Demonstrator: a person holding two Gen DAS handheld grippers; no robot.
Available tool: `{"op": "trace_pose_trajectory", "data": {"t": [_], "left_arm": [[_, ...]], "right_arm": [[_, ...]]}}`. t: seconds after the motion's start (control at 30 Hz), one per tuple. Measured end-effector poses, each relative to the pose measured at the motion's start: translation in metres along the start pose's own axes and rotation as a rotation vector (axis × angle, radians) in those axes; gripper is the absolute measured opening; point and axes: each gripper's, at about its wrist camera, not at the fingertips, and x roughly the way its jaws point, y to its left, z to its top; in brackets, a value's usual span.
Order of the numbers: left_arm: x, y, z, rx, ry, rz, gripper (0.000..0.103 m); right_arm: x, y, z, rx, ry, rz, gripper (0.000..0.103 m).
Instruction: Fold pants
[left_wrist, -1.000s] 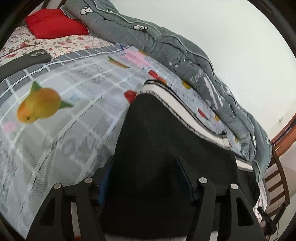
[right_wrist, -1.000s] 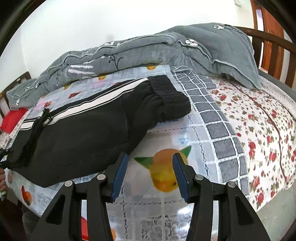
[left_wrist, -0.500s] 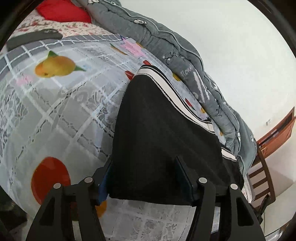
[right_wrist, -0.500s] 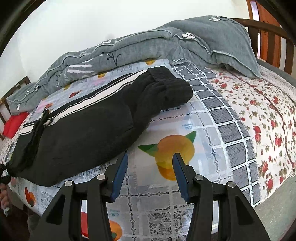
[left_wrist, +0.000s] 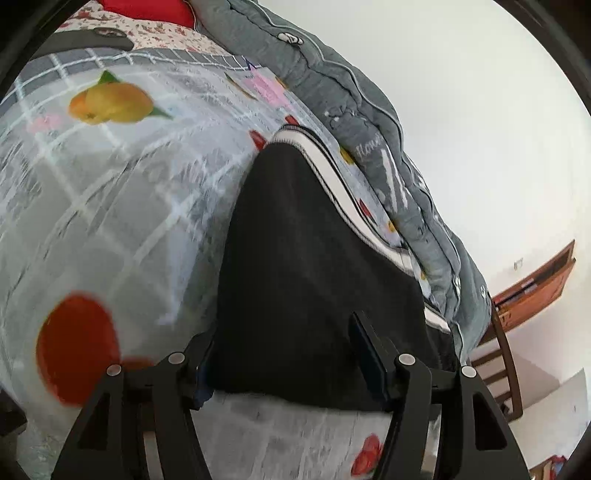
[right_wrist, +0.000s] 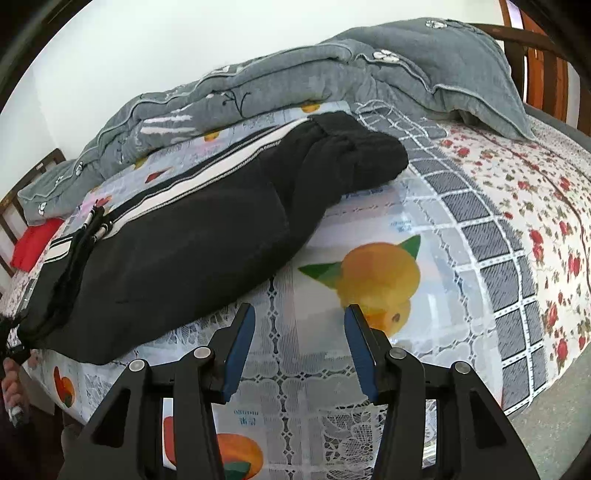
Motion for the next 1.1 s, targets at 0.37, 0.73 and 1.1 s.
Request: {"op": "trace_pose_trajectory", "data": {"t": [0.37, 0.73, 1.1], "left_arm": [[0.006, -0.005, -0.006, -0.055, -0.016, -0.042, 0.060], [0.020, -0.088, 0.018, 0.123, -0.117, 0.241, 0.017], [0.064, -0.265, -0.024, 0.602, -0.241, 0.347, 0.016]], "right_arm": [[-0.001, 0.001, 0.003, 0.009, -0.012, 0.022, 0.049], [-0.014, -0.015, -0.001, 0.049, -0.037, 0.029, 0.049], [-0.030, -0.033, 0.011, 0.030, -0.102, -0.032, 0.049]]}}
